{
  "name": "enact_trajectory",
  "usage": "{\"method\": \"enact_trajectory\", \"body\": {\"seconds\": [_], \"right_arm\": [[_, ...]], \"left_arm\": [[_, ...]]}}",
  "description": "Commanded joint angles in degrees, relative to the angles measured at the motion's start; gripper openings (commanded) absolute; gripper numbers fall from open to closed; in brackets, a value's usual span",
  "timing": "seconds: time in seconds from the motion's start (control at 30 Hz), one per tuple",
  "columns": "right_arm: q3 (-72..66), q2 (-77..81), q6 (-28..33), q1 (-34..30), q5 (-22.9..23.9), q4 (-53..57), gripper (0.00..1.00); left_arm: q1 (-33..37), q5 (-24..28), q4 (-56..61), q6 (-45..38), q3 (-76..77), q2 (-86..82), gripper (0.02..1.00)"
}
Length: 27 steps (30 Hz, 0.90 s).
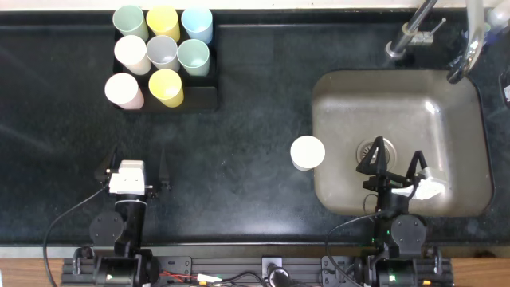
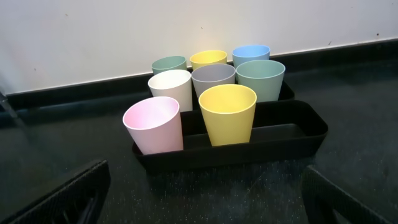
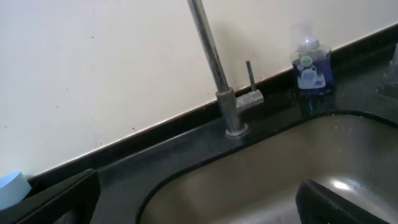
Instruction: Store Cups
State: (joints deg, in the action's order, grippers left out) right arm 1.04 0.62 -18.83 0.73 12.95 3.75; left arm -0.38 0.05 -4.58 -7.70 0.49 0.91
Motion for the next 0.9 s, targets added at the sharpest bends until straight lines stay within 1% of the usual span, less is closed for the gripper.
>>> {"method": "enact_trajectory", "body": {"seconds": [0.03,0.1,0.17,0.27,0.4,0.5,0.53,0.63,0.67,0.77,0.87,0.9], "right_arm": [[-0.7,-0.3,0.1,0.1,-2.7,-0.1,0.996],[-0.6,-0.3,0.2,0.1,-5.0,-0.2,0.998],[0.5,-0.3,0.2,0.1,-6.2,-0.1,0.998],[5.7,0.2,0.2,0.1,-6.3,2.6,0.998],[20.0,7.8,0.2,0.1,-6.3,16.3,0.998],[34.0,20.7,0.9,0.7,-5.8,28.0,0.998],[38.0,24.9,2.3,1.6,-5.8,30.5,0.998],[52.7,40.1,10.2,7.1,-5.3,40.3,0.998],[58.4,45.9,13.7,9.9,-4.5,44.7,0.998],[71.5,60.0,21.0,16.3,-1.7,58.4,0.996],[78.9,70.3,25.7,19.9,0.8,70.4,0.998],[80.3,73.4,26.6,21.2,0.8,73.4,0.996]], "left_arm": [[0.0,1.2,-0.2,-0.9,0.0,-0.7,1.000],[0.0,1.2,-0.2,-0.9,0.0,-0.7,1.000],[0.0,1.2,-0.2,-0.9,0.0,-0.7,1.000],[0.0,1.2,-0.2,-0.9,0.0,-0.7,1.000],[0.0,1.2,-0.2,-0.9,0.0,-0.7,1.000],[0.0,1.2,-0.2,-0.9,0.0,-0.7,1.000],[0.0,1.2,-0.2,-0.9,0.0,-0.7,1.000],[0.0,1.2,-0.2,-0.9,0.0,-0.7,1.000],[0.0,1.2,-0.2,-0.9,0.0,-0.7,1.000],[0.0,1.2,-0.2,-0.9,0.0,-0.7,1.000],[0.0,1.2,-0.2,-0.9,0.0,-0.7,1.000],[0.0,1.2,-0.2,-0.9,0.0,-0.7,1.000]]}}
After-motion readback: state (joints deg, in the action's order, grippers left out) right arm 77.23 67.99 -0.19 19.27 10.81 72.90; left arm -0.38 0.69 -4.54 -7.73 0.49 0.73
